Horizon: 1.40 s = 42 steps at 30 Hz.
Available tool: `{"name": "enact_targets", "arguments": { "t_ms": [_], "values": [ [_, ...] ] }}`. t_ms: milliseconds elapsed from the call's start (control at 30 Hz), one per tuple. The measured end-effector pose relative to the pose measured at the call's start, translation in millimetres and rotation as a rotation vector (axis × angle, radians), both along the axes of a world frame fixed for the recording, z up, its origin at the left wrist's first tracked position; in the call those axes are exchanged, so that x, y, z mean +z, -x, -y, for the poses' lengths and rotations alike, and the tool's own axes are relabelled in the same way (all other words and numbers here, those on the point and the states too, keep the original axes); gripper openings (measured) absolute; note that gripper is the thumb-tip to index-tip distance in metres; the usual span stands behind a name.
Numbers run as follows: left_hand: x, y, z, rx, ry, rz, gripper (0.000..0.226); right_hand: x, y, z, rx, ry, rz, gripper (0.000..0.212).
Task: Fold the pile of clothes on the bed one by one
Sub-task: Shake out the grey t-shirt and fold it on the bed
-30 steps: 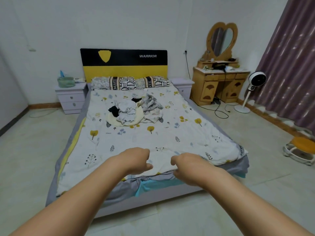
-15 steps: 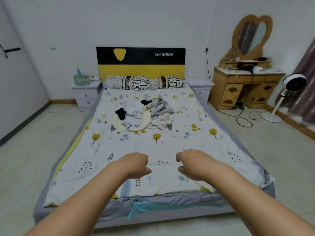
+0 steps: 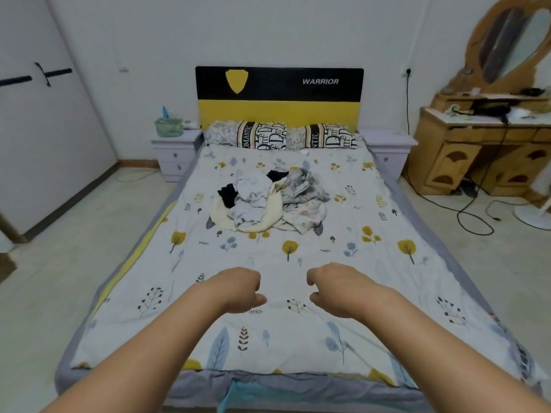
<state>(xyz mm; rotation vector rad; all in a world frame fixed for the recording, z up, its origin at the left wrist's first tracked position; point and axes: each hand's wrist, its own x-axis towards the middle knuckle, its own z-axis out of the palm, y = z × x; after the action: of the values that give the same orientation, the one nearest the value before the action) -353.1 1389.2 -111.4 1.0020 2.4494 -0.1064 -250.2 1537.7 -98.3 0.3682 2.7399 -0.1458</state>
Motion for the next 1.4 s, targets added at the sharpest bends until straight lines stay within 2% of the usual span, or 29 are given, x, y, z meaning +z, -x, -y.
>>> {"name": "enact_targets", "arguments": {
  "t_ms": [333, 733, 1000, 1400],
  "values": [
    [-15, 117, -44, -0.011, 0.011, 0.030, 0.042, -18, 110, -44, -0.052, 0.010, 0.055, 0.034],
    [-48, 203, -88, 0.036, 0.022, 0.082, 0.039, -51, 204, -92, -0.014, 0.069, 0.141, 0.034],
    [-76, 263, -143, 0.127, 0.042, 0.116, 0.040, -86, 279, -155, 0.066, 0.079, 0.165, 0.035],
    [-140, 350, -188, 0.174, 0.080, 0.165, 0.038, -151, 375, -215, 0.063, 0.118, 0.197, 0.033]
  ]
}}
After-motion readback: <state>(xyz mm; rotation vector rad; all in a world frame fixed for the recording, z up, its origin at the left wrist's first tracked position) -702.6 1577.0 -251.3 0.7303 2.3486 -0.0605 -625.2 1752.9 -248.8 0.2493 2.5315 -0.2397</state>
